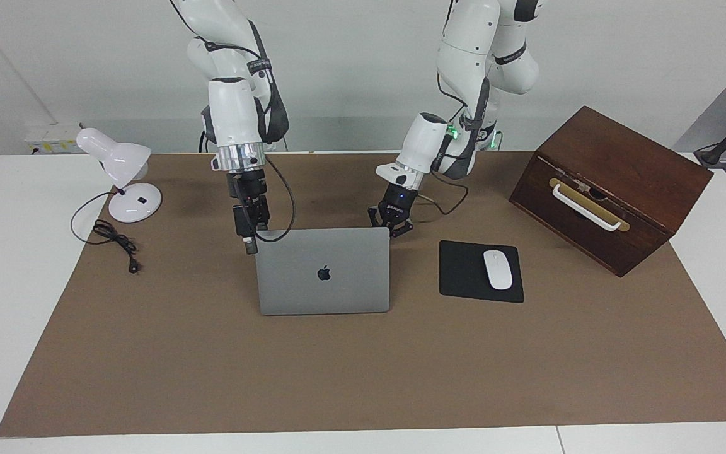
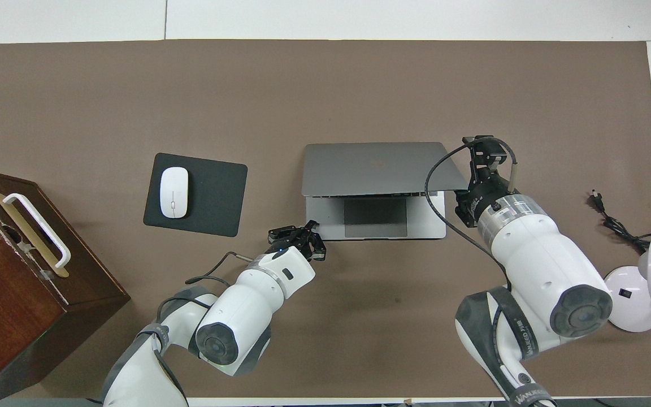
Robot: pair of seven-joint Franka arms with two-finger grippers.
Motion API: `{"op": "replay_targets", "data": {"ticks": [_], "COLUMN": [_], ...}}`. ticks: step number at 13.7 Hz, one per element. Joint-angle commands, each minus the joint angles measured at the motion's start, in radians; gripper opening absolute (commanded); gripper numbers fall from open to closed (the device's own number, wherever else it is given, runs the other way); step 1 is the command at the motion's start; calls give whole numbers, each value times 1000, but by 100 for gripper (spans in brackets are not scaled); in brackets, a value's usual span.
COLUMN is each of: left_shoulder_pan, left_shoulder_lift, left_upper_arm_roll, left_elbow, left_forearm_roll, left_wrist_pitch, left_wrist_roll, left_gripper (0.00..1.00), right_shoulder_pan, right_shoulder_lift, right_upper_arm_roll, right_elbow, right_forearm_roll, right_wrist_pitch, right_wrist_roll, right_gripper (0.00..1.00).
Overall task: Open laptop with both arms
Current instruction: 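Lift the laptop lid upward with the right gripper, left gripper holding the base, then push the lid farther open with the right gripper, away from the robot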
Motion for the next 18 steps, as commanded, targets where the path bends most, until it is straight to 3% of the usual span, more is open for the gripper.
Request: {"op": "replay_targets", "data": {"ticks": [1, 18], "left_shoulder_pan": [-12, -12], "left_shoulder_lift": [64, 64], "left_upper_arm_roll": [7, 7], "left_elbow": [18, 18], "left_forearm_roll": [-17, -17], "left_wrist_pitch": [9, 9], "left_wrist_roll": [16, 16], "left_gripper": [0, 0], "right_shoulder_pan": [-9, -15], "right_shoulder_lift": [53, 256], "right_upper_arm_roll": [8, -35], "right_elbow": [85, 321], "right_forearm_roll": [-28, -119], "right_wrist_pitch": [-62, -156], "right_wrist_roll": [20, 18], "right_gripper": [100, 100]}}
